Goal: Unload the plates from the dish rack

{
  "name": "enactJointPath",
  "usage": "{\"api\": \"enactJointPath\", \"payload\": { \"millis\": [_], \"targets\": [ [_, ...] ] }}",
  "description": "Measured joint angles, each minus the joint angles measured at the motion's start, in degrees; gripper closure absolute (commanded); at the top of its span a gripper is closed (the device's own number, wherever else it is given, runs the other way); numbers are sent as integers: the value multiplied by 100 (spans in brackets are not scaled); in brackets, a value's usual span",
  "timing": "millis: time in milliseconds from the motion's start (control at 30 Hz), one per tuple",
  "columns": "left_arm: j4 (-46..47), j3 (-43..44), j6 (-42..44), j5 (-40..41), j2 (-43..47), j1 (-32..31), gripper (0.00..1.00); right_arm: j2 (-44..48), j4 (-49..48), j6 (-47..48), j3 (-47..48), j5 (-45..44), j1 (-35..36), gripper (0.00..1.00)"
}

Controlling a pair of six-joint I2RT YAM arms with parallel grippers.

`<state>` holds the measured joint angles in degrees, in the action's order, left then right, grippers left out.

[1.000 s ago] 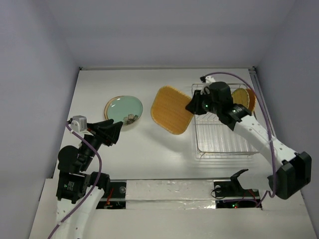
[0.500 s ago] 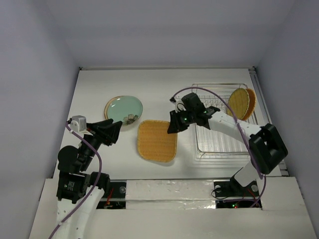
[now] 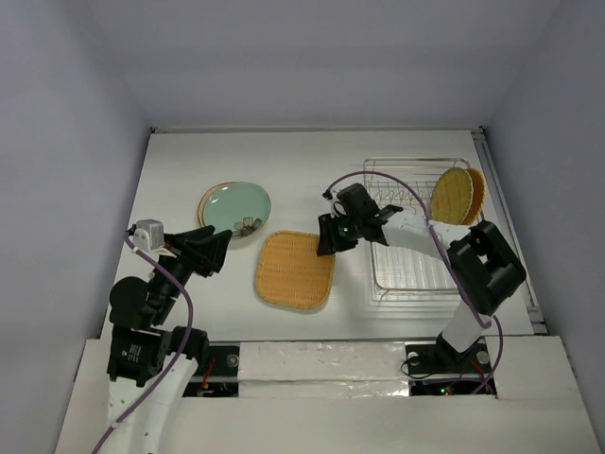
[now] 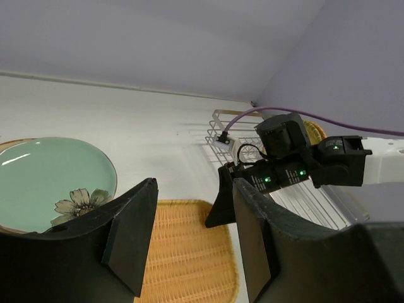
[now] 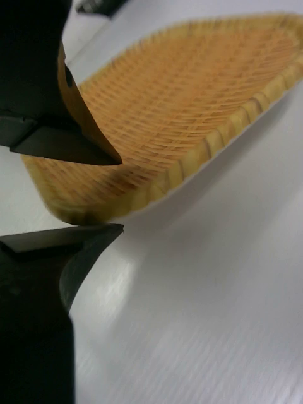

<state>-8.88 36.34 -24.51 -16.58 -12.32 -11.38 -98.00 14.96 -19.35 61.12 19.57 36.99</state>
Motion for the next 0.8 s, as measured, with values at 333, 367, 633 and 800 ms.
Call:
{"api": "enactJointPath", "payload": {
  "millis": [333, 367, 633, 800],
  "targets": [
    [2, 0, 0, -2, 0, -2, 53, -7, -37, 24, -203, -671, 17, 30],
    [2, 0, 0, -2, 0, -2, 53, 11, -35, 24, -203, -734, 17, 29],
    [2, 0, 0, -2, 0, -2, 53, 1403, -11, -188, -236, -1440, 17, 100],
    [2, 0, -7, -11, 0, -2, 74, 3139, 2, -463, -247, -2813, -223, 100]
  ]
}}
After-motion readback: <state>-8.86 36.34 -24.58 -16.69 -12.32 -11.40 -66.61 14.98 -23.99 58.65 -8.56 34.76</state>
